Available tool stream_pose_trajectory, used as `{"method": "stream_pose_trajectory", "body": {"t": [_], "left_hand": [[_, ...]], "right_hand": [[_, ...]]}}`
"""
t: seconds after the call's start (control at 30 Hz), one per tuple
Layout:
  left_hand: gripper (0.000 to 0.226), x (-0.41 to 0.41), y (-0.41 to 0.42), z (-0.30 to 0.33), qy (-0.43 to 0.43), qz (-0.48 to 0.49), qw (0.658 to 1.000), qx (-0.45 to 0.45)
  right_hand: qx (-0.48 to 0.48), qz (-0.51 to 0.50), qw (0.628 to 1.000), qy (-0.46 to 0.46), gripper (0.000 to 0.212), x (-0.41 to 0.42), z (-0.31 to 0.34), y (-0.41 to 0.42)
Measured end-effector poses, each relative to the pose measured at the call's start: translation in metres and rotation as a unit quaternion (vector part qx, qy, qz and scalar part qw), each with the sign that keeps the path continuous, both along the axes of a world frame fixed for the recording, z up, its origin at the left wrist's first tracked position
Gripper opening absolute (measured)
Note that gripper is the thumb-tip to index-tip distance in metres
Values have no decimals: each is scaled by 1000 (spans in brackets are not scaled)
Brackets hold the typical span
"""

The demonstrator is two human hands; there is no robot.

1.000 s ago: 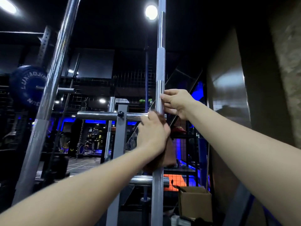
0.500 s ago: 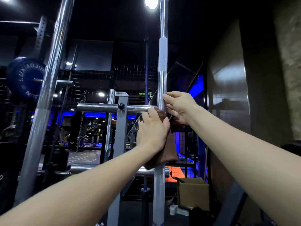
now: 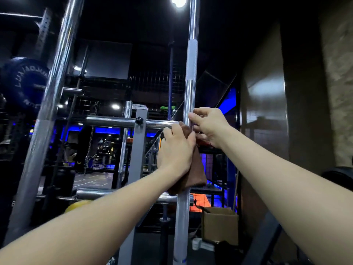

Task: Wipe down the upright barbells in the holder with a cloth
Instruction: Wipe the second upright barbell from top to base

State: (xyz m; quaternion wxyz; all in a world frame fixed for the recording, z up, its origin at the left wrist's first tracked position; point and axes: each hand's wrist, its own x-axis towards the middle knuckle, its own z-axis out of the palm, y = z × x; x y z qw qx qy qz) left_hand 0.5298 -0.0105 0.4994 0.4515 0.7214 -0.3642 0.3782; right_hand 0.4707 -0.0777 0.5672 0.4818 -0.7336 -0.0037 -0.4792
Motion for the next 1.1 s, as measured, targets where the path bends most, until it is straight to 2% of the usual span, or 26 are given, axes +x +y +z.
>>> {"method": "stream_pose_trajectory", "body": {"t": [0.1,0.17,0.23,0.33,0.4,0.5,0.6,0.7,0.83,0.9,1.0,1.1], "left_hand": [[49,-7,7,-47,-2,40,996,74],[47,-7,11,-56,6,42,994,99],[46,-4,11,-44,9,24,996,87],[47,1,2,-7,10,5,999,44],[47,1,-5,4,17,7,1000,10],[47,1,-7,-9,-5,43,999,5],[49,-4,0,-45,-12,69,995,66],[47,-3,9,-49,-4,48,994,99],[47,4,4,13,41,-20,999,14],[46,3,-4,26,29,-6,1000,-11],[50,2,-7,1,-31,40,999,1],[58,3,-2,-49,-35,51,998,27]], "right_hand": [[11,10,1000,1,5,1,-7,2],[19,13,1000,1,8,0,-11,3],[21,13,1000,3,14,-2,-12,4],[41,16,999,-2,5,0,-11,1],[71,36,997,-12,11,3,-14,-2],[127,72,989,-31,14,7,-28,-6],[151,109,982,-21,6,1,-37,-3],[119,69,990,21,10,-4,-28,-1],[47,16,997,59,9,-5,-16,-1],[50,26,997,59,12,-5,-19,-3],[75,42,995,55,14,-4,-22,-4],[101,47,993,42,10,-2,-26,-2]]}}
